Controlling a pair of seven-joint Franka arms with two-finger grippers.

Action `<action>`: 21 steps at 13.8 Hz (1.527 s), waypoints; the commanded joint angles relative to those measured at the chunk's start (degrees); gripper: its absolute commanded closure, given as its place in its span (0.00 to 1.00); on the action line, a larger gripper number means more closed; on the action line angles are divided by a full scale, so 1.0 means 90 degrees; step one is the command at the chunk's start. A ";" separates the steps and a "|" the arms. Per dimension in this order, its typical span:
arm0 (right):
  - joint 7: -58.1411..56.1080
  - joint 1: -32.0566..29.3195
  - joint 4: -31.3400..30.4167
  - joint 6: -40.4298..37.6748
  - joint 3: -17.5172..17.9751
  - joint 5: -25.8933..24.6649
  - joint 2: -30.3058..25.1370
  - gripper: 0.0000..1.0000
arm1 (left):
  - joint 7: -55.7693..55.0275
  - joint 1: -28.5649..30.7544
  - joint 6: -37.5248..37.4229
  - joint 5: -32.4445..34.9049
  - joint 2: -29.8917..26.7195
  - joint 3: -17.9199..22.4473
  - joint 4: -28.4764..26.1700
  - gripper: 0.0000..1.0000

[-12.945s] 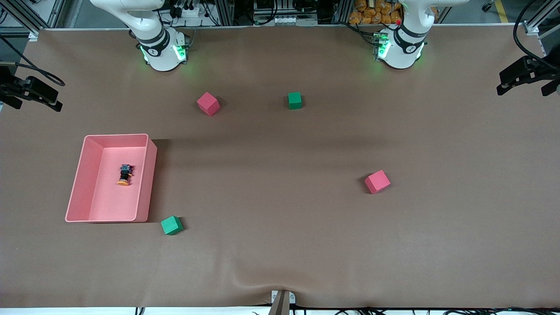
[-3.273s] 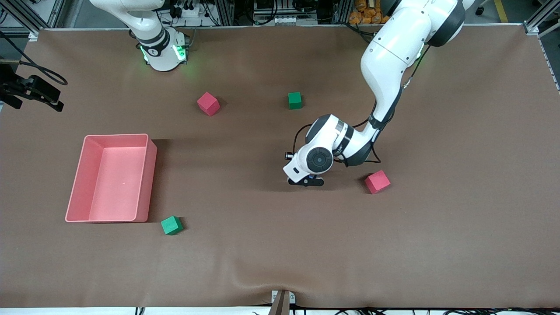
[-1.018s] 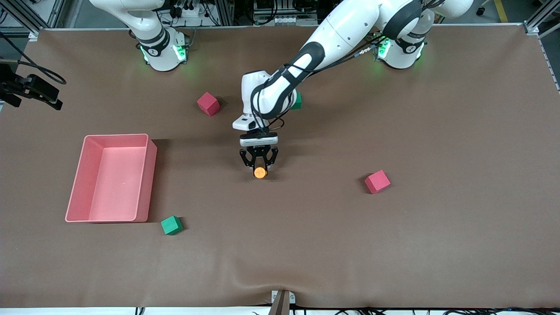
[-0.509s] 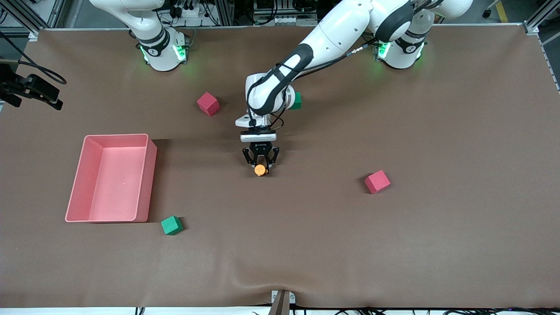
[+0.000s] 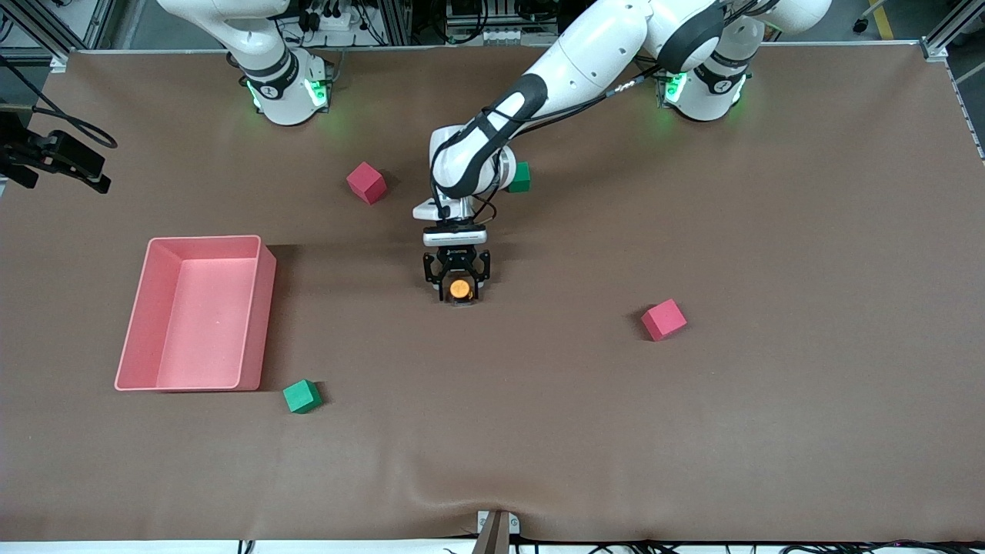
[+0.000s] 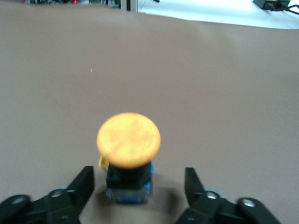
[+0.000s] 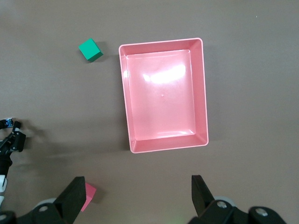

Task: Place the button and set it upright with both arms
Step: 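Open the left gripper and lift away from the button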

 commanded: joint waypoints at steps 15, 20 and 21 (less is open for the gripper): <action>-0.0049 0.0150 0.0029 -0.0085 -0.0220 -0.0014 -0.0036 0.00 | 0.3072 0.0551 -0.3465 -0.6647 -0.3760 -0.0421 0.0076 0.00; -0.0059 0.0228 0.0029 -0.0085 -0.0347 0.0073 -0.0036 0.00 | 0.5491 0.2055 -0.4479 -0.7644 -0.4913 -0.0421 0.0076 0.00; -0.0049 0.0209 0.0029 -0.0085 -0.0347 0.0132 -0.0036 0.00 | 0.5862 0.2406 -0.4549 -0.7955 -0.5099 -0.0421 0.0076 0.00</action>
